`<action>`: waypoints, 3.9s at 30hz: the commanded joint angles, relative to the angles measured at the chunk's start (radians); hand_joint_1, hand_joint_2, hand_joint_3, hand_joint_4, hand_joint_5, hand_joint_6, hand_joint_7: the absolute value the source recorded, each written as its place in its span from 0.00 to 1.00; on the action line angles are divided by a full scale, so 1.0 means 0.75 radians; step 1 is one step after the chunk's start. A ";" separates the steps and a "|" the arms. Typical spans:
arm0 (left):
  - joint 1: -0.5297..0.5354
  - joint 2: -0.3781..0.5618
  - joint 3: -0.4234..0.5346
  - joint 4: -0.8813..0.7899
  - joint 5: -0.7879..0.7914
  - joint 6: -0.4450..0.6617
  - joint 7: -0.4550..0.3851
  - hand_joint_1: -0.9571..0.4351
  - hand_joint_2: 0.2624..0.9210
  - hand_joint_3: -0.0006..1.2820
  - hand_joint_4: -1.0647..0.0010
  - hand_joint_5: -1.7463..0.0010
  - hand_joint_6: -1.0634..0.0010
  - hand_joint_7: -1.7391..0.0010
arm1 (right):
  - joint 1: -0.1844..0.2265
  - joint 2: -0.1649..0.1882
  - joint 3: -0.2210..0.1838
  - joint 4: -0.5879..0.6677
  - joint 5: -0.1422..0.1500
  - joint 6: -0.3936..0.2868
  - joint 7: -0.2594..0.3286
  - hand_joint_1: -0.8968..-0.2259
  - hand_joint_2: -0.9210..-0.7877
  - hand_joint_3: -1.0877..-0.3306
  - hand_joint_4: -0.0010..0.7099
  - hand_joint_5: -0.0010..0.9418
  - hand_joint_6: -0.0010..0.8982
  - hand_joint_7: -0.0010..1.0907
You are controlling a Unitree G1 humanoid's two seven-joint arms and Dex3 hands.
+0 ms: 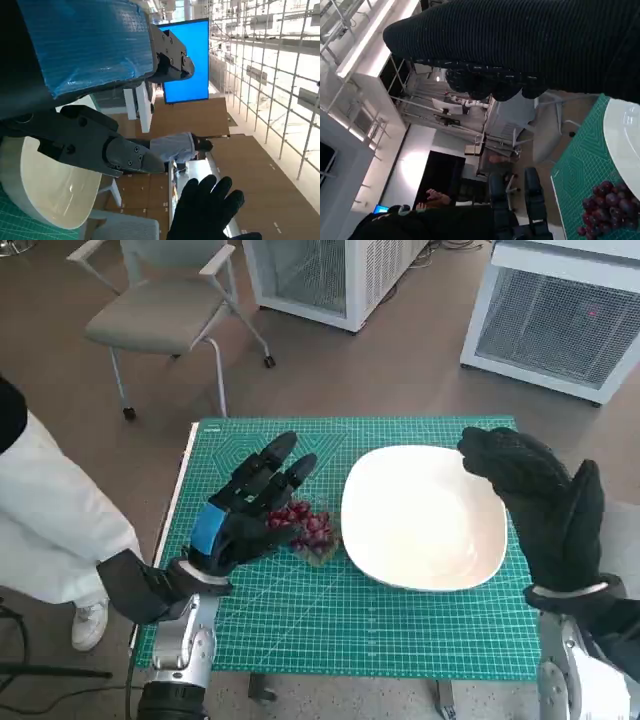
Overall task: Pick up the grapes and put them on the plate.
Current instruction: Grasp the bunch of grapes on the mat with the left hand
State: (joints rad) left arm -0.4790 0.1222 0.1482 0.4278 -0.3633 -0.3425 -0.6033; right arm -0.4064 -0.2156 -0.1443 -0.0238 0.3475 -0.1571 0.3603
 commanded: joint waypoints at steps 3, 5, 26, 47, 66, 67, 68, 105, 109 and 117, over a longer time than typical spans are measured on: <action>0.000 0.014 0.002 -0.009 0.000 -0.002 -0.009 0.41 1.00 0.05 0.65 0.97 0.62 0.99 | 0.012 0.006 0.011 -0.004 -0.018 0.017 -0.006 0.52 0.00 0.66 0.46 0.34 0.13 0.81; 0.000 0.014 0.003 -0.010 -0.001 -0.001 -0.011 0.41 1.00 0.05 0.65 0.97 0.62 0.99 | 0.013 0.005 0.011 -0.008 -0.020 0.017 -0.007 0.52 0.00 0.66 0.46 0.34 0.13 0.81; -0.013 0.412 -0.131 -0.253 0.850 -0.043 0.352 0.35 0.96 0.03 0.83 1.00 0.77 1.00 | 0.020 -0.004 0.003 -0.002 -0.014 0.010 0.001 0.54 0.00 0.66 0.45 0.35 0.13 0.81; -0.038 0.488 -0.356 -0.570 1.213 0.575 0.270 0.52 0.78 0.00 0.91 1.00 0.78 0.99 | 0.030 0.000 0.000 -0.016 -0.002 0.025 -0.001 0.54 0.00 0.66 0.44 0.36 0.13 0.81; -0.152 0.432 -0.529 -0.530 1.357 0.910 0.190 0.58 0.78 0.00 0.84 0.99 0.71 0.99 | 0.040 0.000 -0.009 -0.035 -0.001 0.038 -0.002 0.54 0.00 0.66 0.44 0.36 0.14 0.80; -0.162 0.426 -0.541 -0.518 1.367 0.927 0.192 0.58 0.78 0.00 0.84 0.99 0.71 0.99 | 0.041 0.000 -0.010 -0.035 -0.002 0.037 -0.002 0.54 0.00 0.66 0.44 0.36 0.14 0.80; -0.172 0.420 -0.554 -0.504 1.377 0.942 0.195 0.59 0.78 0.00 0.83 0.99 0.71 0.99 | 0.041 0.000 -0.010 -0.035 -0.002 0.037 -0.002 0.54 0.00 0.66 0.44 0.36 0.14 0.80; -0.707 0.155 -0.946 0.723 1.510 0.737 0.461 0.64 0.79 0.00 0.82 1.00 0.68 1.00 | 0.074 -0.012 -0.020 -0.063 -0.012 0.028 -0.007 0.54 0.00 0.66 0.43 0.34 0.14 0.80; -0.729 0.138 -0.959 0.807 1.512 0.713 0.487 0.64 0.79 0.00 0.82 1.00 0.67 1.00 | 0.083 -0.016 -0.023 -0.074 -0.014 0.028 -0.009 0.54 0.00 0.66 0.43 0.34 0.15 0.80; -0.760 0.106 -0.983 0.935 1.512 0.693 0.524 0.62 0.79 0.00 0.84 1.00 0.66 0.99 | 0.096 -0.019 -0.025 -0.087 -0.021 0.025 -0.013 0.54 0.00 0.66 0.43 0.34 0.14 0.80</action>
State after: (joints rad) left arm -1.0229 0.2141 -0.5807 1.0929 0.7691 0.1846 -0.2259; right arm -0.3614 -0.2266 -0.1592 -0.0866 0.3456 -0.1486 0.3580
